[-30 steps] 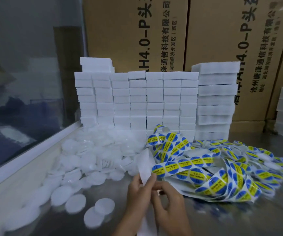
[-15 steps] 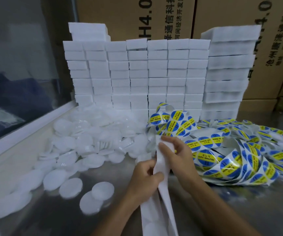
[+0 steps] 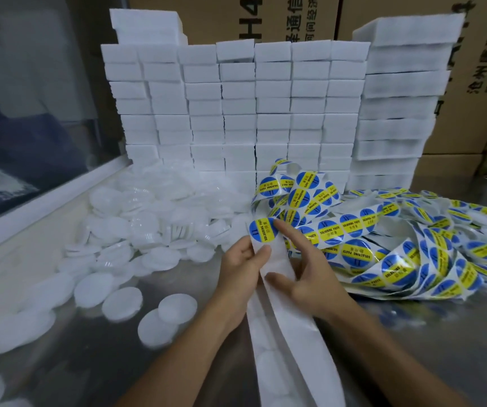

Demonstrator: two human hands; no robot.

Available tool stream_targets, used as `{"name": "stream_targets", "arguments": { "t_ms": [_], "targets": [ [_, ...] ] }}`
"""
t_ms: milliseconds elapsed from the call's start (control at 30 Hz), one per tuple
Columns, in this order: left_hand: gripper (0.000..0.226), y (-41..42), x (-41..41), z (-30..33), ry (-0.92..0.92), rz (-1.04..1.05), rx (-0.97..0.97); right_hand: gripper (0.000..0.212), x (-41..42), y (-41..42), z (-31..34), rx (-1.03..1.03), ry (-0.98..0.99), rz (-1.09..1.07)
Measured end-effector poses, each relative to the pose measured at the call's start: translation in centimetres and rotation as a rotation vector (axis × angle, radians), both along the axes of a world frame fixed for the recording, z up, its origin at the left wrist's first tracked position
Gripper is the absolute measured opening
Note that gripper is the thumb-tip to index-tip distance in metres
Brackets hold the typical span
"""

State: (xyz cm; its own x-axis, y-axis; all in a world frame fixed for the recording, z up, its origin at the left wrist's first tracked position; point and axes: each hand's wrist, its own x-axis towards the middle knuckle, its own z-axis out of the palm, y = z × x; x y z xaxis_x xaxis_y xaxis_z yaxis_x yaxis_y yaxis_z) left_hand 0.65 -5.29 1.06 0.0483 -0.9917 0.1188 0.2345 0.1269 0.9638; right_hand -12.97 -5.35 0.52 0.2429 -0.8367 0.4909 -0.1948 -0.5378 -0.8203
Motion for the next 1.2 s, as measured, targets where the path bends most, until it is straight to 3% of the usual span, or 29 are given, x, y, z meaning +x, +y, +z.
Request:
{"name": "stream_targets", "arguments": {
  "t_ms": [167,300,400,633,767,900,1033,1100,1200],
  "targets": [
    [0.021,0.3,0.8,-0.8,-0.227,0.024,-0.094,0.029,0.0,0.1,0.1,-0.327,0.265,-0.31],
    [0.02,0.3,0.8,-1.4,-0.361,0.023,-0.199,0.01,-0.2,0.2,0.6,-0.58,0.41,-0.46],
    [0.032,0.6,1.0,-1.2,-0.426,0.063,-0.264,0.014,-0.4,0.2,1.0,-0.692,0.486,-0.405],
    [0.039,1.0,1.5,-0.7,-0.561,0.065,-0.325,0.017,-0.3,0.6,1.2,-0.625,0.474,-0.321],
    [0.03,1.2,1.6,-0.7,-0.617,0.081,-0.356,0.005,0.0,0.7,1.0,-0.392,0.221,-0.35],
    [0.015,1.0,2.1,-1.1,-0.616,0.186,-0.327,0.013,-0.1,0.4,1.7,0.14,-0.305,-0.391],
    [0.017,1.1,2.2,-1.2,-0.605,0.249,-0.262,0.014,-0.3,0.5,2.5,0.511,-0.789,-0.202],
    [0.023,1.3,2.3,-1.2,-0.694,0.291,-0.261,0.01,0.2,0.7,2.6,0.56,-0.901,-0.074],
    [0.025,1.6,2.7,-0.7,-1.025,0.349,-0.31,0.008,1.5,1.2,2.3,0.616,-0.928,0.111]
  ]
}}
